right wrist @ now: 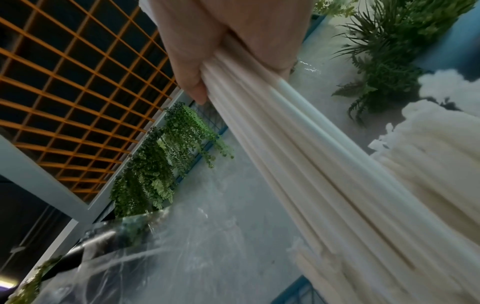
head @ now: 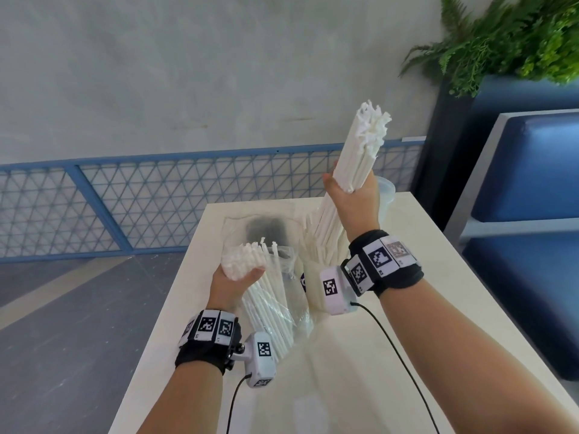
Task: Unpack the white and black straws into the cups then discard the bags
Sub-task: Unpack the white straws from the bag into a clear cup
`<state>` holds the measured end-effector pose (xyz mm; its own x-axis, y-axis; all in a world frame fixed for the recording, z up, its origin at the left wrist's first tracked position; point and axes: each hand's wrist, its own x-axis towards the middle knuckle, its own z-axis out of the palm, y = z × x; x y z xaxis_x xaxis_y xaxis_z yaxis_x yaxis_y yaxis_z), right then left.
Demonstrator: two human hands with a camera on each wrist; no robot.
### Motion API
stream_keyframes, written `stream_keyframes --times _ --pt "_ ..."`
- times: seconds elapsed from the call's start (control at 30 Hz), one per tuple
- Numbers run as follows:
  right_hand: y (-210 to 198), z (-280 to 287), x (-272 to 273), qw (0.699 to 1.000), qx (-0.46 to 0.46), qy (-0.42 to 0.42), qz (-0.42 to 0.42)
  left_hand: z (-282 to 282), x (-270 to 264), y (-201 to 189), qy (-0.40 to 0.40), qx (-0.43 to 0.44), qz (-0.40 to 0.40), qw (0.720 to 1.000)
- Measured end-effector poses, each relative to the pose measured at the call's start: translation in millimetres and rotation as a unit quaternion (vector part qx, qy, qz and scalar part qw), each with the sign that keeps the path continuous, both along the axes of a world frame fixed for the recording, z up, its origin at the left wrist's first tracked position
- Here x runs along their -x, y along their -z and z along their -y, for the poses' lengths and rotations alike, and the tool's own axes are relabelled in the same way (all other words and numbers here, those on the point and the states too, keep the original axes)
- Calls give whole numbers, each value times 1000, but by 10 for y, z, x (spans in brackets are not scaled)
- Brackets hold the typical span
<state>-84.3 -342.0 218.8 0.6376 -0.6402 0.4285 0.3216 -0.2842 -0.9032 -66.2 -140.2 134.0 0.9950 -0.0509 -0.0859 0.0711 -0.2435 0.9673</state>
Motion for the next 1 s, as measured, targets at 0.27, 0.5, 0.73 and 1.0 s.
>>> stream_keyframes --times 0.27,0.5,0.73,1.0 --pt "-176 43 53 999 2 -8 46 14 20 -47 4 -3 2 1000" --pt "242 41 -36 993 77 -24 -88 15 -37 -23 21 43 -14 999" --pt "522 44 -26 987 59 -17 -147 11 -58 50 8 78 -44 996" --pt "466 -22 29 995 85 -4 -49 33 -51 53 16 93 -38 995"
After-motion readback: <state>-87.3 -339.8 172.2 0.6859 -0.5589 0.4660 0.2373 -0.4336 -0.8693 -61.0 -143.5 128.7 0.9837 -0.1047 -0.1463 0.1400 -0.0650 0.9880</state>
